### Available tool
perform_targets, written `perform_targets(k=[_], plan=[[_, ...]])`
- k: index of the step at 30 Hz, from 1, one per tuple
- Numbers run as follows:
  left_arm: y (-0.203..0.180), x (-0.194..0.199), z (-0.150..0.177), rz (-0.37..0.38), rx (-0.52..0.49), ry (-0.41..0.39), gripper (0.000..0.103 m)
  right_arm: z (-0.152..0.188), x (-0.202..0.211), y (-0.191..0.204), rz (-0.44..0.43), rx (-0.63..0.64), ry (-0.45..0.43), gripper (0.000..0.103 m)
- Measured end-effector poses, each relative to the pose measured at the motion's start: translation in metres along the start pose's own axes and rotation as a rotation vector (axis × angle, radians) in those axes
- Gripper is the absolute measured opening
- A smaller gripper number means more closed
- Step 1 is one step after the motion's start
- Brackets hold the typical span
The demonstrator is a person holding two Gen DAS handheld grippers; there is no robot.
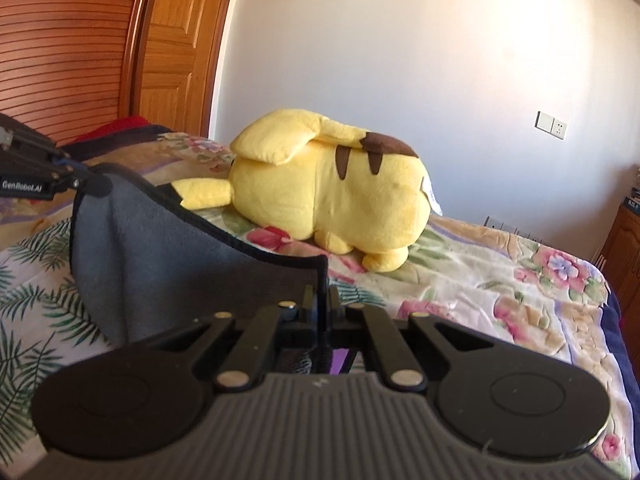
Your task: Fold towel
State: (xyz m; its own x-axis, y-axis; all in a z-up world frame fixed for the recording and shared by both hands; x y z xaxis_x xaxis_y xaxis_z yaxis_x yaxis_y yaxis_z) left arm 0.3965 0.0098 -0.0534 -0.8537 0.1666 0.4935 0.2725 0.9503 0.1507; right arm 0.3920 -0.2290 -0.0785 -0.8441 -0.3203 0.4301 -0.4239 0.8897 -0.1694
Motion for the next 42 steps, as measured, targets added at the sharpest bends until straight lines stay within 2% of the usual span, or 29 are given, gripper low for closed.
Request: perform_targets(k=[5, 25, 34, 41, 42], plan=[[0.001, -0.017, 0.002, 0.013, 0.039, 0.011, 0.0, -0.002, -0.015, -0.008, 0.013, -0.007, -0.005, 0.004], [0.018, -0.083, 0.006, -0.111, 0.014, -0.019, 0.0, 0.012, -0.08, -0.015, 0.053, 0.049, -0.005, 0.004], [0.025, -0.129, 0.028, -0.122, 0.013, 0.049, 0.0, 0.03, -0.117, -0.017, 0.051, 0.028, 0.042, 0.004], [0.032, -0.147, 0.051, -0.12, 0.1, 0.087, 0.0, 0.051, -0.13, -0.02, 0.023, -0.024, 0.092, 0.005], [0.031, -0.148, 0.053, -0.118, 0.099, 0.096, 0.0, 0.052, -0.129, -0.021, 0.024, -0.033, 0.092, 0.007]])
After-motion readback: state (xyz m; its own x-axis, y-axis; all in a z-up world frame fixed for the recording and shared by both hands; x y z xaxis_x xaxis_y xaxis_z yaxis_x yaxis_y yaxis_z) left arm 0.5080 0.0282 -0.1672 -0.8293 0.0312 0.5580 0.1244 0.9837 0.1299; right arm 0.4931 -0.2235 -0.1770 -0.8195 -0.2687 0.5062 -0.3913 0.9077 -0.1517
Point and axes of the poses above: each gripper's, at about its wrist camera, not at the fingertips, and x roughly against the way its jaws point, y to its left, z to its underside, the point moved 9 cm from there along -x, roughly the way its jaws point, and after that the axes turned 2 degrees about y, right-handed, at the moved point
